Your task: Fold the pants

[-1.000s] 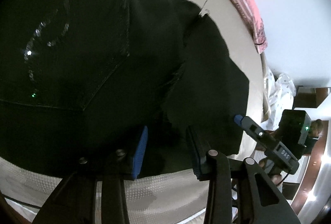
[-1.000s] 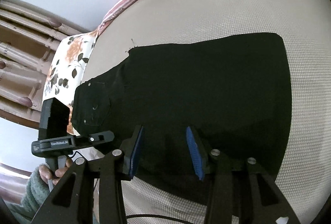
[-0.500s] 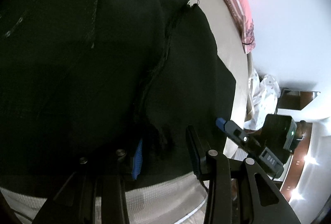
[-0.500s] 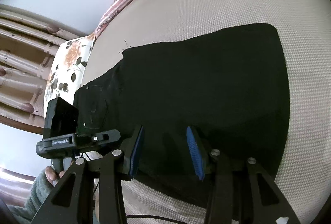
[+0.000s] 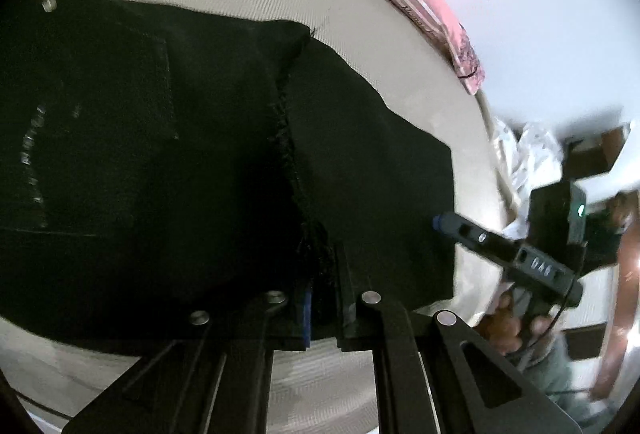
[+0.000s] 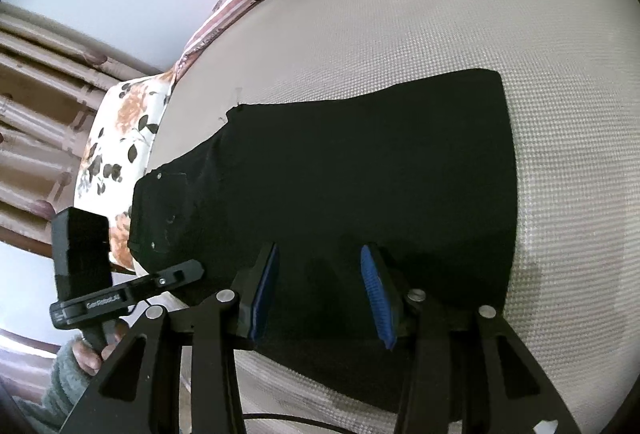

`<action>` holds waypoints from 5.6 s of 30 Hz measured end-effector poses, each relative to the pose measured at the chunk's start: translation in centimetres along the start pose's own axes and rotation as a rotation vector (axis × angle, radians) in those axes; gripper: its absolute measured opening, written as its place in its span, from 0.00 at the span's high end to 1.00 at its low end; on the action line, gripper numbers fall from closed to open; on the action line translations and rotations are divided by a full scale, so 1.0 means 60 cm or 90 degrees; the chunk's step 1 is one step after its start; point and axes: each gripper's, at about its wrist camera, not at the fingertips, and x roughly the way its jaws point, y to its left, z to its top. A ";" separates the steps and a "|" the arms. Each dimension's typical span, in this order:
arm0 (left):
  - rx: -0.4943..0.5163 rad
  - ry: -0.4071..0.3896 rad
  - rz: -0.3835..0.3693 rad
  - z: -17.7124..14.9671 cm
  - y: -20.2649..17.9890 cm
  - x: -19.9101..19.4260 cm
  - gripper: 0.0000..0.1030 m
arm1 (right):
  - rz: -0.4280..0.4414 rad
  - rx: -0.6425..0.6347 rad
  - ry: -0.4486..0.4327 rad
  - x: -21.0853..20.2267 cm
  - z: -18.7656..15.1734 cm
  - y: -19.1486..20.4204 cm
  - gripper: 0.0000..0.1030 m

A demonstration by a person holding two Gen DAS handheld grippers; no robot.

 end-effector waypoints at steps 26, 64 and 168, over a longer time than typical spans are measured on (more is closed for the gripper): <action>0.278 -0.141 0.198 0.088 -0.111 0.039 0.65 | -0.237 -0.111 -0.086 0.008 0.101 -0.018 0.58; 0.096 -0.162 0.223 -0.026 0.048 -0.176 0.60 | -0.154 -0.185 0.054 0.056 -0.112 0.103 0.49; 0.296 0.008 0.136 0.008 -0.302 0.195 0.63 | -0.015 0.095 -0.120 -0.137 0.016 -0.120 0.39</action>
